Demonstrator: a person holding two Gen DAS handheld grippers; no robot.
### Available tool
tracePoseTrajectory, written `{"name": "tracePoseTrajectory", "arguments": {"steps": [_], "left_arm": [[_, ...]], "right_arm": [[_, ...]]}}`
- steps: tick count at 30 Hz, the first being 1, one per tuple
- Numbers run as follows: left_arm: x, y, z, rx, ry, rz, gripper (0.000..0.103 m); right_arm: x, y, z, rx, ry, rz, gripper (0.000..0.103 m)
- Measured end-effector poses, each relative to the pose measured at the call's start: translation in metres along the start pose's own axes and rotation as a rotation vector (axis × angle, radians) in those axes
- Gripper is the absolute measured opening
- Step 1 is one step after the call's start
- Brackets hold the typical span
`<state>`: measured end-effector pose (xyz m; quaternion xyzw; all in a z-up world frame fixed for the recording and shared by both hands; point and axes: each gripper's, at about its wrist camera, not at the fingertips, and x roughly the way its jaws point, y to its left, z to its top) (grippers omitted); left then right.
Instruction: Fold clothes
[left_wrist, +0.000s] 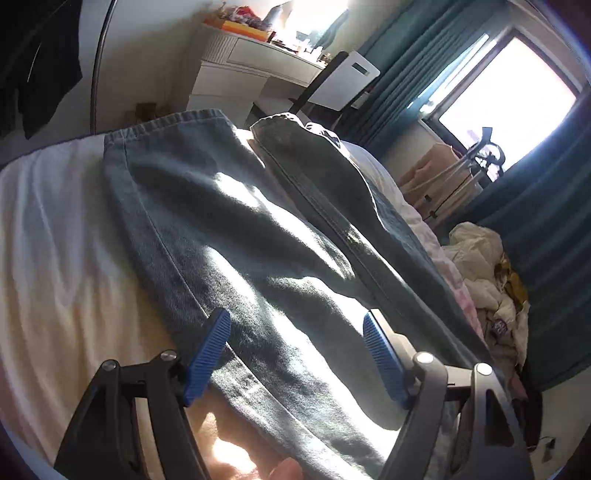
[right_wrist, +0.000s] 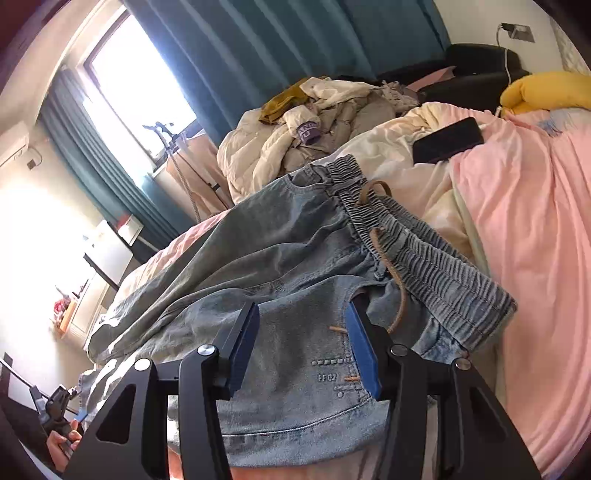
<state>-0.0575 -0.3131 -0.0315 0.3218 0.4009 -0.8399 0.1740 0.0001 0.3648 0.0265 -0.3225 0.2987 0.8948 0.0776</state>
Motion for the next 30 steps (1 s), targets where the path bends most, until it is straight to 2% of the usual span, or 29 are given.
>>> {"name": "tracePoseTrajectory", "arguments": {"steps": [5,8,10,15,19,23,27,30], "left_arm": [[-0.010,0.044,0.008,-0.242,-0.011,-0.122,0.083],[-0.007,0.063,0.008,-0.343,0.013,-0.158,0.084],[-0.002,0.072,0.009,-0.389,0.042,-0.170,0.084],[0.011,0.088,0.012,-0.424,0.091,-0.123,0.084],[0.022,0.108,0.017,-0.452,0.112,-0.083,0.084],[0.032,0.131,0.012,-0.560,0.126,-0.176,0.084],[0.039,0.130,0.012,-0.550,0.134,-0.206,0.083],[0.046,0.123,0.014,-0.513,0.157,-0.212,0.080]], "right_arm": [[-0.017,-0.028,-0.005,0.157,-0.017,0.002,0.060],[-0.022,-0.050,-0.010,0.287,-0.003,0.022,0.077],[-0.023,-0.066,-0.016,0.382,0.014,0.047,0.078],[-0.020,-0.084,-0.027,0.511,0.061,0.051,0.079],[-0.013,-0.077,-0.031,0.471,0.095,0.026,0.079],[-0.003,-0.083,-0.040,0.524,0.143,0.020,0.079],[0.000,-0.092,-0.047,0.581,0.153,-0.006,0.079],[-0.007,-0.101,-0.053,0.652,0.093,0.013,0.079]]}}
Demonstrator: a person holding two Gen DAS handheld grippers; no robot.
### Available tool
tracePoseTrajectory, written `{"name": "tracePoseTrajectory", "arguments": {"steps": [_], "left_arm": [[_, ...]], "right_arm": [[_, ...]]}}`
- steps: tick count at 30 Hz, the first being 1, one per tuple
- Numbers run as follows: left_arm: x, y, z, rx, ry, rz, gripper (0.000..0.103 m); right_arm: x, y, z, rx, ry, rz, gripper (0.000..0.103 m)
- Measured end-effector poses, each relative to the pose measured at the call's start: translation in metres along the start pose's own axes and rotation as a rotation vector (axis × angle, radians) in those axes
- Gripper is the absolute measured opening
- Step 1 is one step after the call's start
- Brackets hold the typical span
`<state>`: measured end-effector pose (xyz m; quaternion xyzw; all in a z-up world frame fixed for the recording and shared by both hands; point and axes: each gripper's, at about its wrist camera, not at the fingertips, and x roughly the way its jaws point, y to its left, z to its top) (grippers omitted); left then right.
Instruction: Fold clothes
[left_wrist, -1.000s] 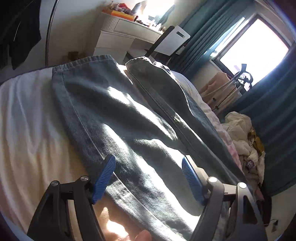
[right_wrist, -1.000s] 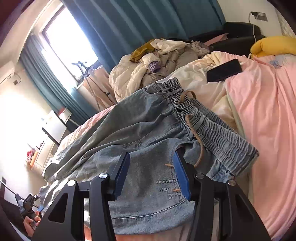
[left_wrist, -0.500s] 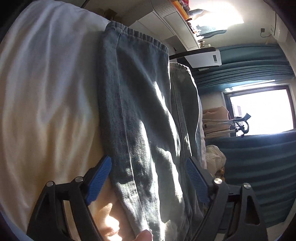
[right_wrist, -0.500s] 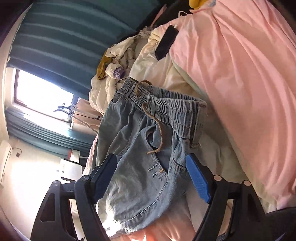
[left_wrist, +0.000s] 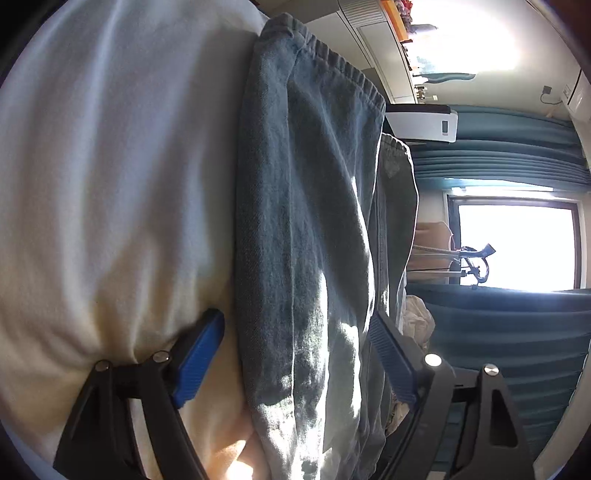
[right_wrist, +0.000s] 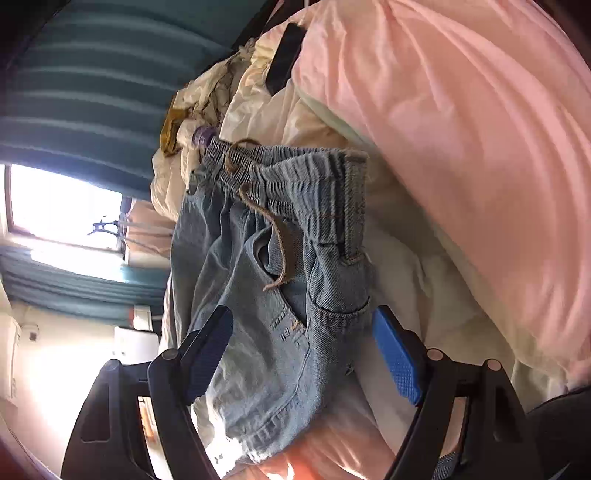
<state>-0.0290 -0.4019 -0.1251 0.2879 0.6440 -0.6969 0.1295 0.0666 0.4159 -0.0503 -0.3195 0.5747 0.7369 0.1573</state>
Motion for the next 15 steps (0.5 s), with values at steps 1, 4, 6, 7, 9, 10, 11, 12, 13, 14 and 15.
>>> {"name": "tracePoseTrajectory", "arguments": {"steps": [1,4,6,7,9,10,11,12,13,14,15], "left_arm": [[0.003,-0.002,0.001,0.013,0.011,0.004,0.079],[0.014,-0.011,0.003,0.047,0.019,0.022,0.072],[0.022,-0.016,0.004,0.064,0.023,0.034,0.070],[0.025,-0.018,0.005,0.073,0.023,0.046,0.068],[0.030,-0.021,0.004,0.096,0.019,0.073,0.059],[0.031,-0.022,0.004,0.107,0.016,0.083,0.056],[0.032,-0.022,0.004,0.114,0.013,0.087,0.050],[0.032,-0.022,0.005,0.115,0.009,0.086,0.043],[0.032,-0.022,0.005,0.116,0.005,0.084,0.039],[0.032,-0.021,0.006,0.117,0.003,0.081,0.029],[0.031,-0.021,0.006,0.120,0.003,0.077,0.019]], "right_arm": [[0.000,0.000,0.000,-0.001,-0.013,-0.001,0.079],[0.006,-0.001,0.001,0.000,-0.018,-0.022,0.079],[0.014,-0.003,0.003,0.014,0.007,-0.019,0.079],[0.018,-0.004,0.004,0.022,0.018,-0.016,0.079],[0.023,-0.004,0.006,0.020,0.012,-0.021,0.078],[0.025,-0.003,0.006,0.017,0.006,-0.025,0.078],[0.027,-0.003,0.007,0.016,0.000,-0.026,0.077],[0.029,-0.003,0.008,0.017,-0.007,-0.025,0.076],[0.030,-0.002,0.009,0.012,-0.016,-0.025,0.073],[0.031,0.000,0.009,0.000,-0.026,-0.027,0.066],[0.032,0.002,0.010,-0.016,-0.035,-0.028,0.059]]}}
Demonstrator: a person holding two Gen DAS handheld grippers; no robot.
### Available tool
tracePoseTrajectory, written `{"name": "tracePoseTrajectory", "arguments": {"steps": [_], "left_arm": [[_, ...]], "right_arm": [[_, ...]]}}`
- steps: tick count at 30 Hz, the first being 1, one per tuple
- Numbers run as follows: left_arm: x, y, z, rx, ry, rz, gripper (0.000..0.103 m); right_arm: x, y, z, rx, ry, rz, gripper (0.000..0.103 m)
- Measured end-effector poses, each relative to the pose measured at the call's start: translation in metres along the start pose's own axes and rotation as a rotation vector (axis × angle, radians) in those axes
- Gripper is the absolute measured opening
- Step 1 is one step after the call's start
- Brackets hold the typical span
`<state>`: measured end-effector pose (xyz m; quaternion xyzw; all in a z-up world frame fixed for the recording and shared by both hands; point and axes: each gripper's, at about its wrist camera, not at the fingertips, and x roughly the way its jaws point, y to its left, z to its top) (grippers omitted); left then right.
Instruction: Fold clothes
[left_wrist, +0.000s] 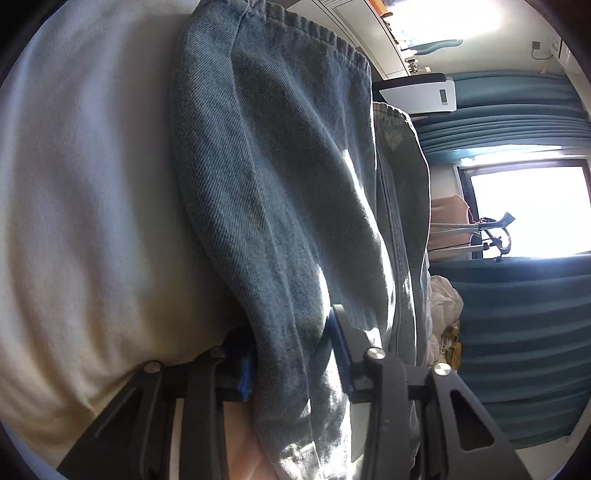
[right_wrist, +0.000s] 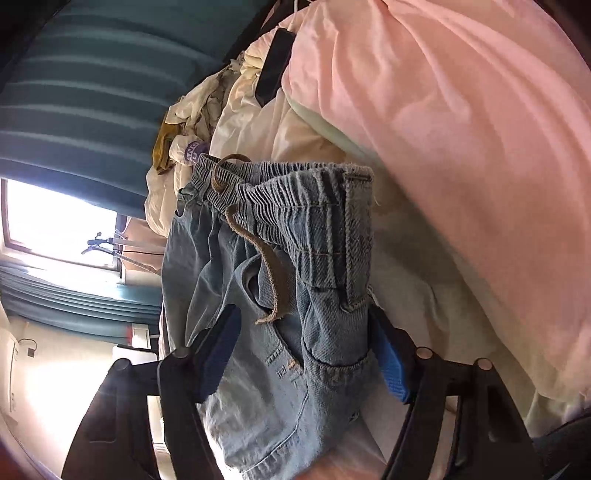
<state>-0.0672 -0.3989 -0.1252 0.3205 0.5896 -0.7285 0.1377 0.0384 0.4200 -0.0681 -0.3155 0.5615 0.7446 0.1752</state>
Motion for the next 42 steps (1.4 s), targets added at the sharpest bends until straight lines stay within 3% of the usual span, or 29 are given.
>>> {"name": "tracePoseTrajectory", "arguments": {"steps": [1,5,9,16,23,30,34,42], "left_arm": [[-0.001,0.000,0.000,0.006,-0.001,-0.010,0.013],[-0.012,0.000,0.000,0.030,-0.019,-0.055,0.007],[-0.029,-0.012,-0.004,0.096,-0.071,-0.050,0.006],[-0.045,-0.066,0.004,0.192,-0.131,-0.063,0.006],[-0.021,-0.161,0.025,0.298,-0.152,-0.013,0.006],[0.064,-0.243,0.045,0.406,-0.162,0.080,0.006],[0.132,-0.273,0.055,0.449,-0.129,0.136,0.006],[0.232,-0.268,0.057,0.524,-0.098,0.241,0.007]], "right_arm": [[0.001,0.002,0.000,-0.011,-0.006,-0.003,0.056],[-0.001,0.003,0.000,-0.031,-0.017,-0.037,0.018],[-0.011,0.004,-0.001,-0.023,-0.041,0.021,0.006],[-0.031,0.022,0.014,-0.006,-0.047,0.076,0.004],[-0.012,0.087,0.052,-0.022,-0.095,0.144,0.004],[0.061,0.160,0.103,-0.045,-0.095,0.155,0.004],[0.115,0.176,0.128,-0.029,-0.086,0.168,0.004],[0.213,0.174,0.152,-0.082,-0.095,0.140,0.004]]}}
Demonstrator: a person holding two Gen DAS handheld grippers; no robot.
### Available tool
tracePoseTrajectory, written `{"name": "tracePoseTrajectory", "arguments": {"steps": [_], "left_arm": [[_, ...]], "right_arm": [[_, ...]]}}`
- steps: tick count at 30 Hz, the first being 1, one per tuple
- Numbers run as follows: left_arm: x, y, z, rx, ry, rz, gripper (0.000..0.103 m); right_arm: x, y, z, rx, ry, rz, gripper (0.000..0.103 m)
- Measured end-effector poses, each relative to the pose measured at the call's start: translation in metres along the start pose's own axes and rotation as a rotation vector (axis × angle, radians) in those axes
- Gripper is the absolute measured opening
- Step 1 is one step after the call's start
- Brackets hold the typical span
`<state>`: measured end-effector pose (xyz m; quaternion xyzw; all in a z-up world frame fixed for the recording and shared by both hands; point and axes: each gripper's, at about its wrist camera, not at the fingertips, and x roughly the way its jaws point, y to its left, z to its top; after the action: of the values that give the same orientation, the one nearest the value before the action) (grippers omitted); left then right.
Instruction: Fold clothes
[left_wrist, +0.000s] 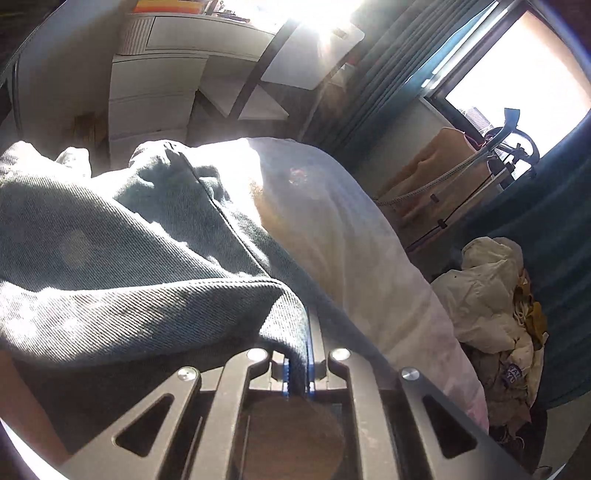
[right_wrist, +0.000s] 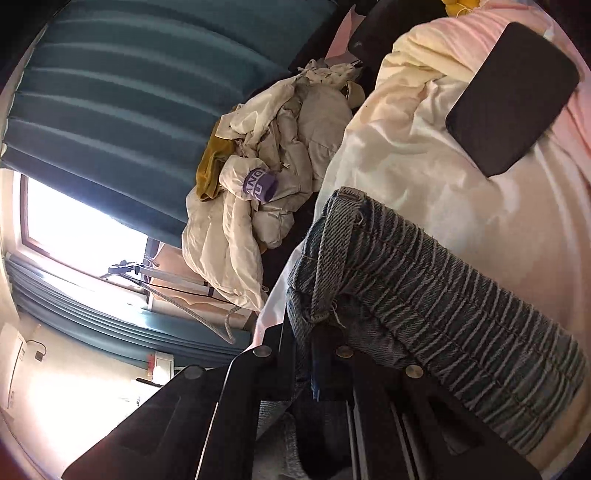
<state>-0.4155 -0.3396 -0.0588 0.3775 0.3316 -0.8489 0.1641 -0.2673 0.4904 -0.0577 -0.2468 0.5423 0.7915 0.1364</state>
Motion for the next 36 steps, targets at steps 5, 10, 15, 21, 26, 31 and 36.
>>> {"name": "tracePoseTrajectory", "arguments": {"steps": [5,10,15,21,26,31,36], "left_arm": [[0.013,0.004,-0.008,0.044,0.026,-0.011,0.008],[-0.015,0.013,-0.007,0.080,0.040,-0.115,0.022],[-0.075,0.027,-0.026,0.076,-0.034,-0.217,0.072],[-0.127,0.082,-0.077,-0.094,-0.058,-0.299,0.077],[-0.122,0.146,-0.130,-0.371,0.033,-0.273,0.077],[-0.109,0.160,-0.146,-0.433,0.108,-0.277,0.077],[-0.092,0.151,-0.149,-0.420,0.104,-0.354,0.077]], "right_arm": [[0.018,-0.002,-0.004,-0.088,-0.019,-0.035,0.006],[0.018,0.001,-0.005,-0.138,-0.024,-0.024,0.010],[-0.006,0.007,-0.010,-0.202,-0.009,-0.017,0.021],[-0.061,0.003,-0.026,-0.221,0.007,0.012,0.066],[-0.099,-0.017,-0.040,-0.168,0.094,-0.007,0.069],[-0.120,-0.048,-0.053,-0.075,0.174,-0.070,0.075],[-0.099,-0.067,-0.059,-0.002,0.286,-0.066,0.075]]}}
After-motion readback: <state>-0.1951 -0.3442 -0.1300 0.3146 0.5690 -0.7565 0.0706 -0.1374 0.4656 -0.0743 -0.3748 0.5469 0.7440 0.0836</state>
